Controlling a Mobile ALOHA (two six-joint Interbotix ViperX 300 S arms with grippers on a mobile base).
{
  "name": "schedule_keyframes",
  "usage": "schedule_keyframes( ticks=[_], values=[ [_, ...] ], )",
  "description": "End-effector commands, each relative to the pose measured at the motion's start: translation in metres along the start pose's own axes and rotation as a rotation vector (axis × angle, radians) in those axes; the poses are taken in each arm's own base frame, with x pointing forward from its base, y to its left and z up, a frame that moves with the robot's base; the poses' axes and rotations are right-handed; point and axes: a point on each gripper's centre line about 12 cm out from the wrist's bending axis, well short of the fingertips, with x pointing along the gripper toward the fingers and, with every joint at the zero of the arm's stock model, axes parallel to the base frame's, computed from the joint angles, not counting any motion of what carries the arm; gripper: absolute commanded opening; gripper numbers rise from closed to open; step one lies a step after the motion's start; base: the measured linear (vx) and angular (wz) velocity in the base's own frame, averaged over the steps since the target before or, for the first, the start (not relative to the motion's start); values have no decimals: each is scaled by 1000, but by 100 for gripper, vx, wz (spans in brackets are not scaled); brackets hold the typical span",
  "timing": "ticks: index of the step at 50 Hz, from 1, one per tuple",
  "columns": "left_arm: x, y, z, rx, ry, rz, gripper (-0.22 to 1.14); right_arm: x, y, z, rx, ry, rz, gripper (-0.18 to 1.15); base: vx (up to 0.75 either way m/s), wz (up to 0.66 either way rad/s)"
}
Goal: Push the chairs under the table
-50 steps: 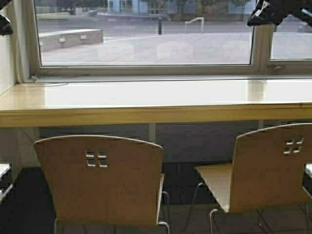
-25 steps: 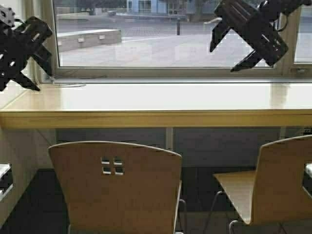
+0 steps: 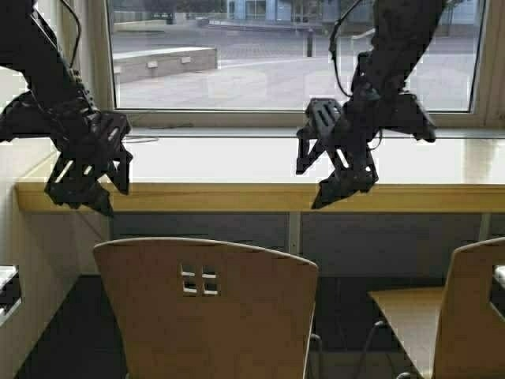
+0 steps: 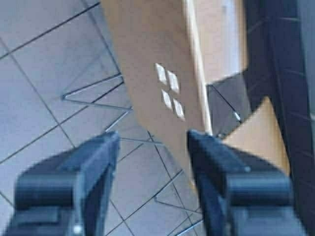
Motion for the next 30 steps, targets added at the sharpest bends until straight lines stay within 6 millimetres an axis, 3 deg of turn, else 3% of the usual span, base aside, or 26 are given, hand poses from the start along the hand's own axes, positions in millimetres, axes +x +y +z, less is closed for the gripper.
schedule_keyframes(
  ticks=[1, 14, 30],
  values=[
    [15, -8, 0, -37, -3, 1, 81, 16, 1, -10, 20, 47, -13, 96, 9, 8],
    [49, -14, -2, -52, 4, 25, 81, 41, -24, -10, 82, 52, -91, 96, 7, 5],
    [72, -24, 0, -59, 16, 29, 81, 67, -8, -11, 86, 64, -65, 96, 5, -4]
  ],
)
